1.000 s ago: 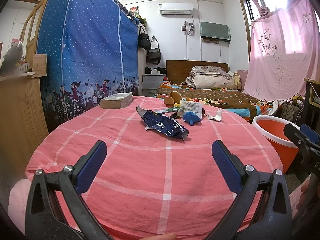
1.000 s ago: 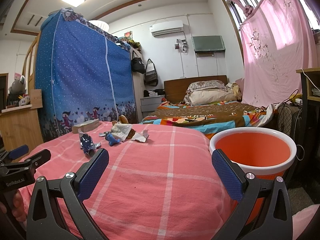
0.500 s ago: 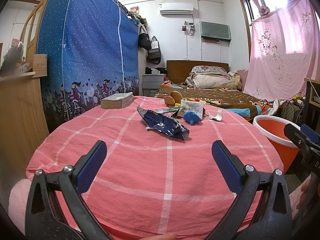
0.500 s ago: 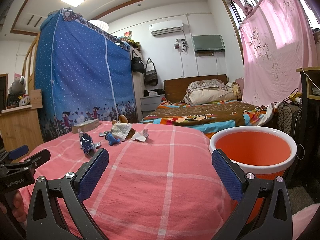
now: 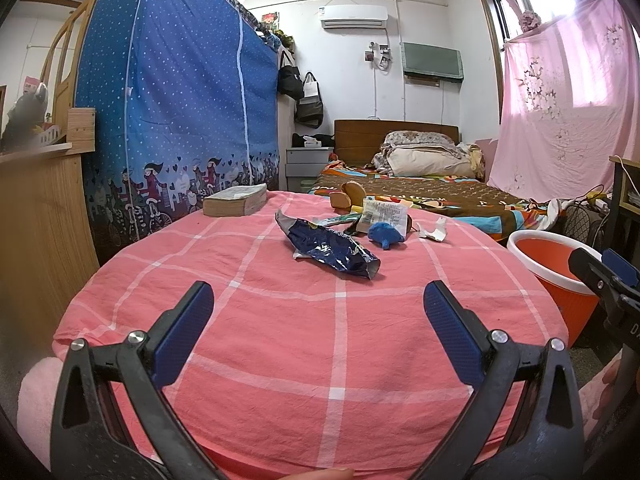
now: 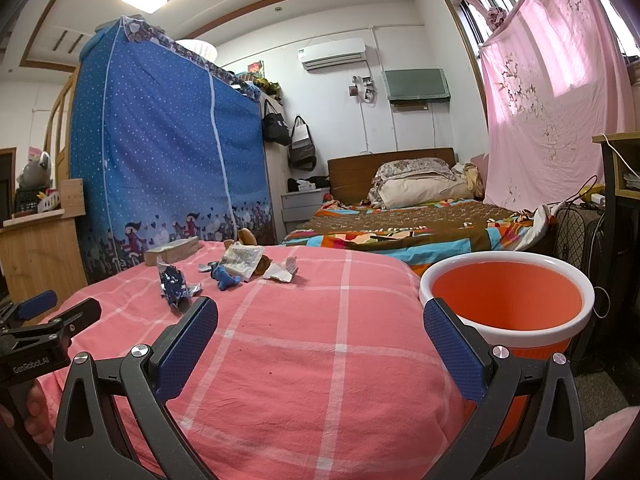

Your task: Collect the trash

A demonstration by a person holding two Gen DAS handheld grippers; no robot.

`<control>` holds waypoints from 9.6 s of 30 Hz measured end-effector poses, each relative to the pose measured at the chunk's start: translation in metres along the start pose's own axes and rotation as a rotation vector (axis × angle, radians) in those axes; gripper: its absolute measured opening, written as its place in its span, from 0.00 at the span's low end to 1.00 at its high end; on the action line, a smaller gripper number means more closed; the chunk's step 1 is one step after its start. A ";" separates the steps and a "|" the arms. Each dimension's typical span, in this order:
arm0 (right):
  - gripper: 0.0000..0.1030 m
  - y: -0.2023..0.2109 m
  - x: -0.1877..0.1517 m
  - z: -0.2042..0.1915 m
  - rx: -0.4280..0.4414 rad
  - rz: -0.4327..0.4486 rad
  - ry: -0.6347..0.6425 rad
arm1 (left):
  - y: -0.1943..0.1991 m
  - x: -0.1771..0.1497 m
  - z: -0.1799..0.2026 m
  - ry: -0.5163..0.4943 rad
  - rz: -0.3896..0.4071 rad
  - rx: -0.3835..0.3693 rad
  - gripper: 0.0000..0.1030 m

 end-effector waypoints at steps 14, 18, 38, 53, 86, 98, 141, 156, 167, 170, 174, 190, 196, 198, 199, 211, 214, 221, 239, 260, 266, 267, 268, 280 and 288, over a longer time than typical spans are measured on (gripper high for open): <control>1.00 -0.029 0.053 -0.010 -0.001 0.043 0.121 | -0.037 0.052 -0.022 0.020 0.023 0.007 1.00; 1.00 -0.059 0.074 -0.015 0.020 0.033 0.172 | -0.064 0.071 -0.030 0.031 0.009 0.021 1.00; 0.85 -0.208 0.020 -0.041 0.199 -0.523 0.118 | -0.153 0.016 -0.010 0.214 -0.471 -0.141 0.70; 0.34 -0.215 0.015 -0.054 0.272 -0.544 0.113 | -0.147 0.020 0.006 0.196 -0.472 -0.262 0.28; 0.28 -0.101 0.107 0.088 0.066 0.004 -0.018 | -0.093 0.115 0.183 -0.148 -0.006 -0.487 0.06; 0.30 -0.091 0.083 0.198 -0.131 -0.093 -0.217 | -0.118 0.080 0.292 -0.197 -0.357 -0.653 0.06; 1.00 -0.063 0.118 0.175 -0.128 0.089 -0.223 | -0.108 0.126 0.177 0.025 -0.043 -0.351 1.00; 1.00 -0.066 0.135 0.071 0.042 0.261 -0.057 | -0.089 0.121 0.053 0.048 0.066 -0.117 1.00; 1.00 -0.109 0.117 0.006 0.142 0.142 0.034 | -0.107 0.084 -0.021 0.016 -0.069 -0.021 1.00; 1.00 -0.129 0.108 -0.007 0.156 0.060 0.042 | -0.119 0.073 -0.030 0.033 -0.137 -0.038 1.00; 1.00 -0.156 0.089 -0.015 0.156 -0.092 0.048 | -0.136 0.055 -0.030 0.048 -0.250 -0.066 1.00; 1.00 -0.195 0.038 -0.027 0.167 -0.394 0.075 | -0.172 0.020 0.000 -0.038 -0.518 -0.154 0.85; 1.00 -0.197 0.033 -0.032 0.171 -0.419 0.091 | -0.167 0.021 0.003 -0.064 -0.504 -0.157 0.73; 1.00 -0.198 0.032 -0.032 0.173 -0.425 0.091 | -0.169 0.022 0.003 -0.067 -0.502 -0.151 0.70; 1.00 -0.198 0.031 -0.032 0.175 -0.429 0.088 | -0.170 0.022 0.002 -0.067 -0.501 -0.147 0.69; 0.85 -0.198 0.018 -0.055 0.283 -0.493 0.107 | -0.166 0.023 -0.027 0.038 -0.494 -0.146 0.29; 0.70 -0.200 0.013 -0.067 0.326 -0.515 0.112 | -0.165 0.023 -0.027 0.035 -0.490 -0.144 0.28; 0.53 -0.195 0.014 -0.095 0.406 -0.510 0.137 | -0.163 0.023 -0.033 0.079 -0.484 -0.166 0.26; 0.23 -0.204 0.010 -0.115 0.436 -0.549 0.129 | -0.169 0.035 -0.042 0.074 -0.464 -0.208 0.50; 0.20 -0.175 0.009 -0.059 0.387 -0.520 0.108 | -0.169 0.027 0.012 -0.272 -0.470 -0.195 0.34; 0.16 -0.172 0.005 -0.055 0.383 -0.510 0.105 | -0.165 0.026 0.015 -0.269 -0.458 -0.188 0.31; 0.16 -0.172 0.005 -0.055 0.381 -0.503 0.109 | -0.163 0.026 0.015 -0.259 -0.457 -0.193 0.30; 0.15 -0.171 0.005 -0.055 0.379 -0.497 0.113 | -0.161 0.026 0.015 -0.242 -0.457 -0.198 0.30; 0.15 -0.153 0.020 -0.051 0.393 -0.372 0.106 | -0.134 0.025 0.027 -0.078 -0.359 -0.254 0.30; 0.15 -0.129 0.045 -0.037 0.371 -0.217 0.097 | -0.109 0.051 0.034 0.026 -0.183 -0.275 0.30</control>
Point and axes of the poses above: each gripper's, at about its wrist camera, not at the fingertips, and y roughly against the way its jaws point, z to its right, x to its top, the point moved 8 cm from there along -y, roughly the way its jaws point, and after that the axes turned 8 degrees about -z, right-handed, at the moved point
